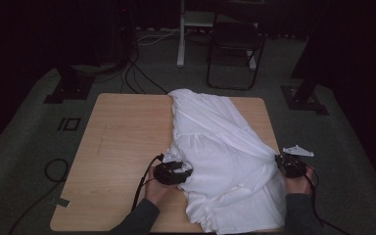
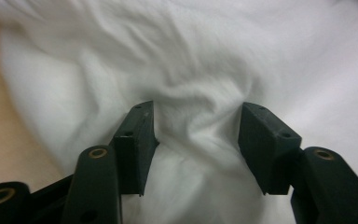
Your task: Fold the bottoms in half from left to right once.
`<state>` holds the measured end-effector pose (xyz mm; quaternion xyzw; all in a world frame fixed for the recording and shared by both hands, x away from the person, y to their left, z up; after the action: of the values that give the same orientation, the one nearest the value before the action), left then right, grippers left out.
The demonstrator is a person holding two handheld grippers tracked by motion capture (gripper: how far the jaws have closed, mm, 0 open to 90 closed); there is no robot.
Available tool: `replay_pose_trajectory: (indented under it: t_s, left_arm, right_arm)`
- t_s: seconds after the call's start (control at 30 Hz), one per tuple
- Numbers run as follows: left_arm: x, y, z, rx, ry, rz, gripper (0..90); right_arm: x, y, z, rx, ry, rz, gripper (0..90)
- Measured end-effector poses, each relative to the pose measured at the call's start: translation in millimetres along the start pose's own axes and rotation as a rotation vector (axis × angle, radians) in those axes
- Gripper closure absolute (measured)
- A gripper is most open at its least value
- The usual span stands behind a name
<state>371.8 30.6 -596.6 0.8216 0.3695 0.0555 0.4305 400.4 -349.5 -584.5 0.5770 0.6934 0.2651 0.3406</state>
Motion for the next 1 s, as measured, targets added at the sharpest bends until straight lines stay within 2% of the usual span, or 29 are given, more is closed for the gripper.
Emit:
replay_pose_trajectory:
  t_s: [0.03, 0.07, 0.13, 0.2, 0.23, 0.33, 0.5, 0.53, 0.67, 0.7, 0.73, 0.77, 0.83, 0.93, 0.97, 1.0]
  left_arm:
    - [0.5, -2.9, 5.6, 0.019, 0.019, 0.008, 45.9]
    - [1.5, -5.2, 9.8, 0.038, 0.035, 0.022, 50.5]
    - [5.7, -4.2, 11.4, 0.036, 0.076, 0.057, 68.4]
    - [12.2, -2.7, 10.2, 0.031, 0.069, 0.028, 80.1]
    - [16.9, -2.2, 9.3, 0.027, 0.082, 0.033, 81.7]
    - [36.2, -0.7, 2.9, 0.017, 0.133, 0.021, 83.1]
    - [91.3, 2.8, -17.5, -0.006, 0.244, -0.062, 83.4]
    - [102.7, 3.7, -21.7, -0.008, 0.26, -0.077, 83.5]
    - [143.8, 10.1, -33.5, -0.004, 0.326, -0.095, 83.5]
    - [152.7, 12.6, -35.3, 0.001, 0.343, -0.101, 83.5]
    - [152.7, 12.6, -35.3, 0.001, 0.343, -0.101, 83.5]
    - [167.0, 18.0, -35.8, 0.0, 0.361, -0.115, 83.5]
    - [175.3, 22.5, -34.2, -0.003, 0.367, -0.127, 83.2]
    - [180.0, 28.3, -30.1, -0.011, 0.355, -0.138, 81.3]
    - [179.3, 29.4, -30.2, -0.017, 0.35, -0.145, 75.6]
    - [175.4, 30.3, -34.0, -0.043, 0.341, -0.146, 64.8]
  right_arm:
    - [0.9, -5.7, 4.8, 0.018, 0.011, 0.005, 86.7]
    - [2.2, -10.8, 8.9, 0.036, 0.023, 0.007, 86.4]
    - [6.6, -19.2, 14.5, 0.071, 0.041, -0.002, 85.6]
    - [11.1, -21.8, 15.1, 0.07, 0.051, -0.002, 86.4]
    - [13.0, -21.6, 14.5, 0.075, 0.058, -0.002, 86.5]
    - [24.1, -20.0, 12.7, 0.084, 0.092, -0.017, 86.7]
    - [57.3, -9.8, 14.6, 0.074, 0.15, -0.081, 86.6]
    - [64.2, -6.2, 16.8, 0.07, 0.161, -0.09, 86.5]
    - [91.3, 12.3, 30.4, 0.049, 0.192, -0.126, 86.3]
    - [96.6, 17.6, 35.0, 0.045, 0.189, -0.138, 86.2]
    - [96.6, 17.6, 35.0, 0.045, 0.189, -0.138, 86.2]
    - [101.6, 23.1, 39.8, 0.041, 0.191, -0.141, 86.2]
    - [109.6, 42.7, 59.8, 0.032, 0.165, -0.127, 86.2]
    - [107.8, 49.8, 68.5, 0.03, 0.146, -0.107, 86.2]
    - [105.9, 53.5, 73.1, 0.033, 0.141, -0.086, 85.8]
    - [103.2, 56.5, 76.0, 0.051, 0.141, -0.065, 77.8]
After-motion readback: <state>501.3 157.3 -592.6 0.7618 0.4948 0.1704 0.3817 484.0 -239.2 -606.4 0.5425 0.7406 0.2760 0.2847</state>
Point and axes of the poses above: each handheld gripper's, and its own axes: z roughly forward along the jaws, y roughly out of its top, x roughly to its left, the point moved 7 cm from there along z, roughly forward along the jaws, and after that the axes turned 8 degrees about -y, right-handed, at the moved point
